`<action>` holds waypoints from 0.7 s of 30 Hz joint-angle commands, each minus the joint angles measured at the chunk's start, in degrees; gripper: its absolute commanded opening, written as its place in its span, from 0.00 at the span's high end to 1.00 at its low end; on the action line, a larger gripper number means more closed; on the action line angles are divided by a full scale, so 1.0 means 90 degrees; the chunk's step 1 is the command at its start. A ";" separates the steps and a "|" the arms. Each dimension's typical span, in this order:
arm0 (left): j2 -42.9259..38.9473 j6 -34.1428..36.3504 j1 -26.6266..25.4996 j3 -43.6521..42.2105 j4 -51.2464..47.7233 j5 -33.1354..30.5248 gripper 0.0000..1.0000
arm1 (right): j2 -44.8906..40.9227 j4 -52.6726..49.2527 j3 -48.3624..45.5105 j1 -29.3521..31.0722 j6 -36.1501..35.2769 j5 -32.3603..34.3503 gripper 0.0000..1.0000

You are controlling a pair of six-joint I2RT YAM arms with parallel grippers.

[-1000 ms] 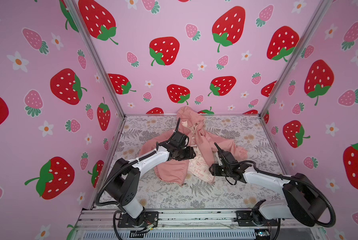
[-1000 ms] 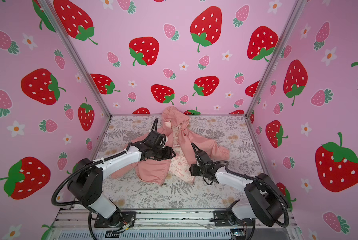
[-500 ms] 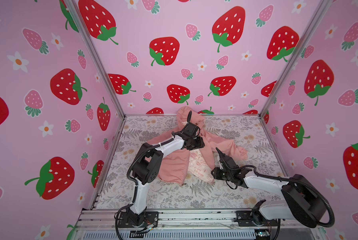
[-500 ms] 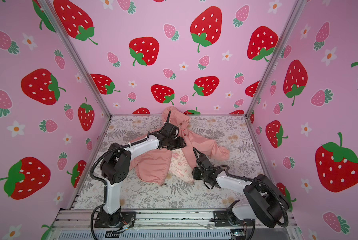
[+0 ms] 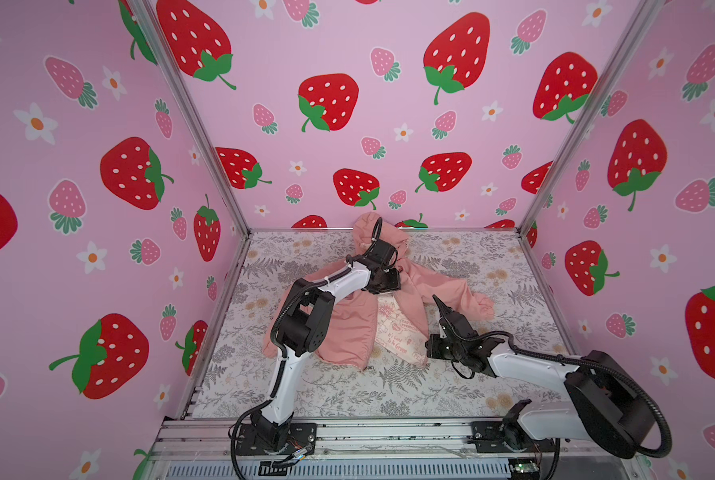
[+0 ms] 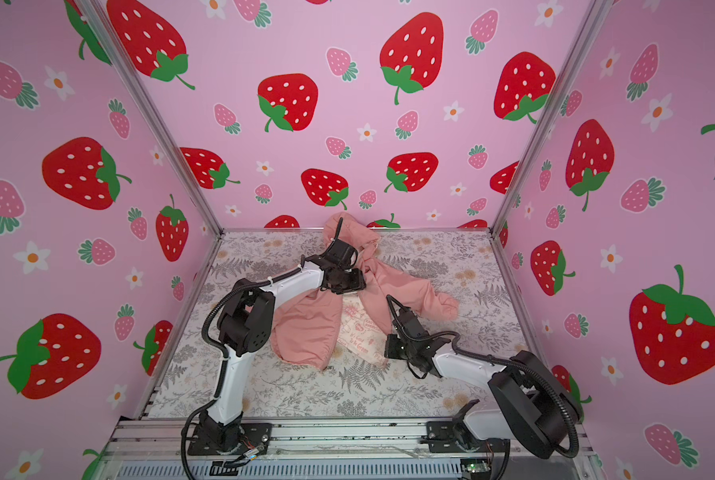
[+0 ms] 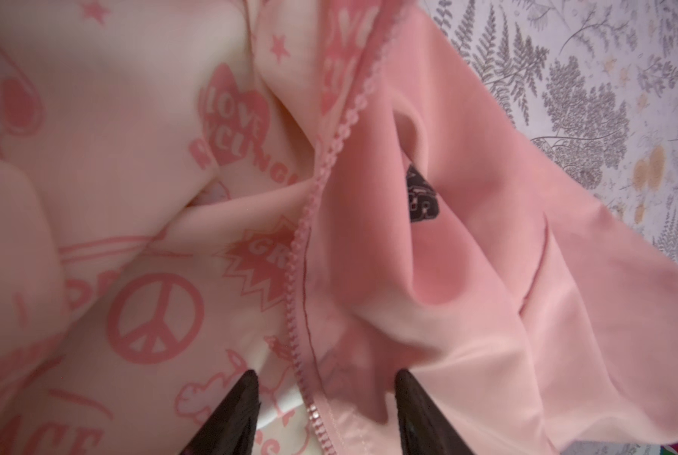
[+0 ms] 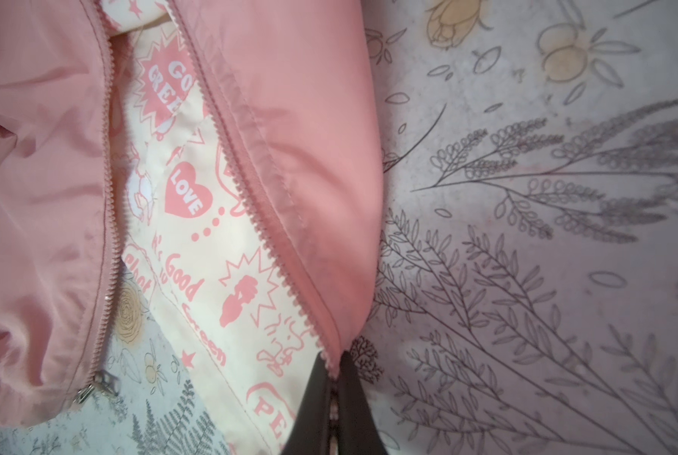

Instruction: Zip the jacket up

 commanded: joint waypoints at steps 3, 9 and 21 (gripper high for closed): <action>-0.0015 0.0078 0.0138 -0.0082 0.0609 0.0416 0.42 | -0.0008 0.0103 0.0046 0.0031 0.0070 -0.0136 0.97; 0.0283 0.0095 0.0168 0.0241 0.0726 0.0881 0.50 | -0.0139 0.0064 0.0036 0.0021 0.0095 -0.0167 1.00; 0.0349 -0.0134 0.0100 0.0908 0.0811 0.1651 1.00 | -0.1032 -0.1079 0.0233 -0.0367 -0.0241 0.0348 1.00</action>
